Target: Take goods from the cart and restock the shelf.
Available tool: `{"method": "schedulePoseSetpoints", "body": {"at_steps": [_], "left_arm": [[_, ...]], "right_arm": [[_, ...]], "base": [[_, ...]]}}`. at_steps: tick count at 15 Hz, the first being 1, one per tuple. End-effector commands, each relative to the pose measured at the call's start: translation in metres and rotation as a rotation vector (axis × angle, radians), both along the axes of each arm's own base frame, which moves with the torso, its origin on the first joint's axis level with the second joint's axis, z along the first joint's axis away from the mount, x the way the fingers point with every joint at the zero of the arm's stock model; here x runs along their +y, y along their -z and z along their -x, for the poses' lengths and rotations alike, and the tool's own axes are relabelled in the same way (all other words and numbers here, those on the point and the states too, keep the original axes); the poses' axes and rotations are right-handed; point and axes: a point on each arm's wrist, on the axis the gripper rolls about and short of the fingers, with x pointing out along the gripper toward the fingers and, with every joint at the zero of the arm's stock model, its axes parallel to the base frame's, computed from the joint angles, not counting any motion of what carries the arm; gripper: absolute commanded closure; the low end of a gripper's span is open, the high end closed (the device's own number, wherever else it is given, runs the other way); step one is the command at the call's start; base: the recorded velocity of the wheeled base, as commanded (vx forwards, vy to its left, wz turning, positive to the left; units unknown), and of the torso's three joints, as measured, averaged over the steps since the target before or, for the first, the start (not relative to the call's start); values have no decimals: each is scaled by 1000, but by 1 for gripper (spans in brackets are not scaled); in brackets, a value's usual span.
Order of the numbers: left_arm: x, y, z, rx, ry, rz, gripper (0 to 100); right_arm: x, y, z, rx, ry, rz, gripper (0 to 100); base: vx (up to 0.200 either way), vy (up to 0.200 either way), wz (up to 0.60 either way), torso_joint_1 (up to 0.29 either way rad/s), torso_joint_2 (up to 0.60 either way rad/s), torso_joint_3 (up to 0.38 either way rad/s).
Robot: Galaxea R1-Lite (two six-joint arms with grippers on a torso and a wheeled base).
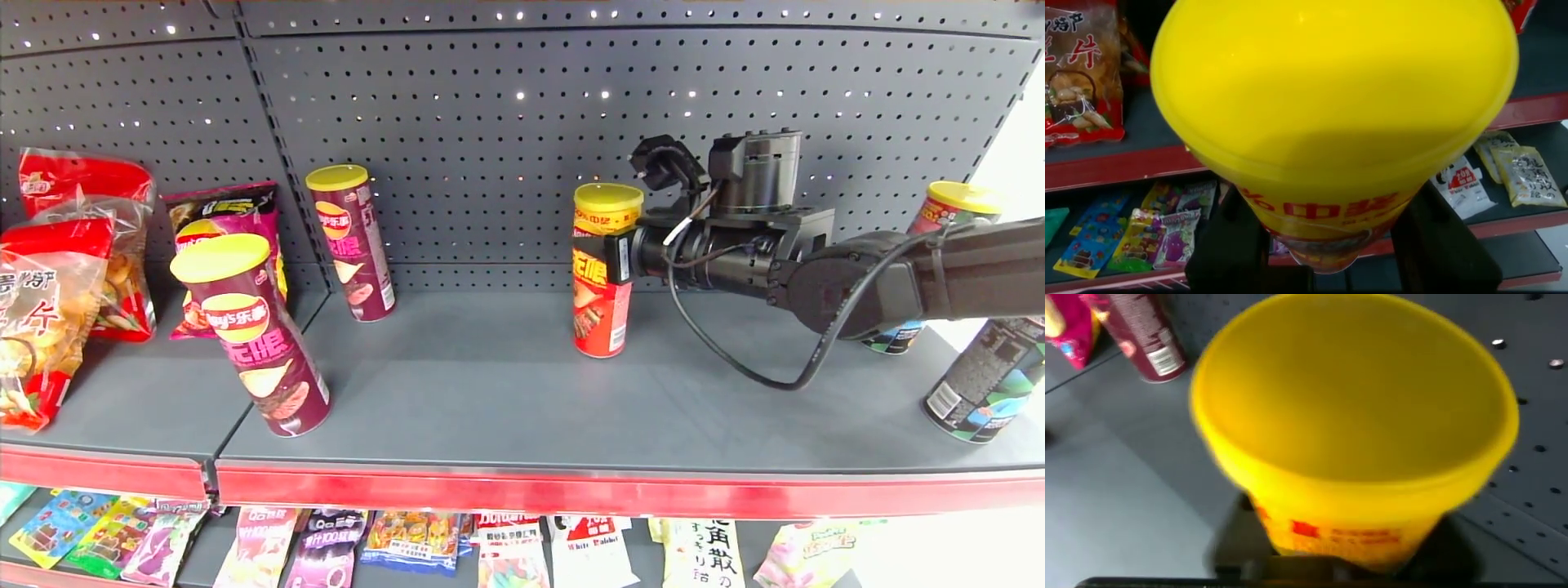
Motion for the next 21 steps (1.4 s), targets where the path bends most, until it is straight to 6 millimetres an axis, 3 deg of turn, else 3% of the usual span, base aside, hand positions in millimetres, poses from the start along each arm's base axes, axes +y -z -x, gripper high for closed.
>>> {"method": "schedulePoseSetpoints", "body": {"at_steps": [1, 4, 7, 9, 13, 21], "left_arm": [[0, -1, 0, 0, 0, 0, 100], [0, -2, 0, -6, 0, 0, 100], [0, -2, 0, -3, 0, 0, 100], [0, -2, 0, -6, 0, 0, 100], [0, -2, 0, -8, 0, 0, 100], [0, -2, 0, -6, 2, 0, 100]], "right_arm": [[-4, -20, 22, -31, -51, -22, 100], [-22, -30, 56, -47, -186, -19, 100], [-36, -27, 61, -94, -201, 26, 100], [-42, -32, 76, -100, -301, -6, 100], [-49, -14, 80, -44, -386, -7, 100], [-56, 0, 88, -5, -485, -5, 100]], "base": [[0, 0, 0, 0, 0, 0], [0, 0, 0, 0, 0, 0], [0, 0, 0, 0, 0, 0], [0, 0, 0, 0, 0, 0], [0, 0, 0, 0, 0, 0], [0, 0, 0, 0, 0, 0]]}}
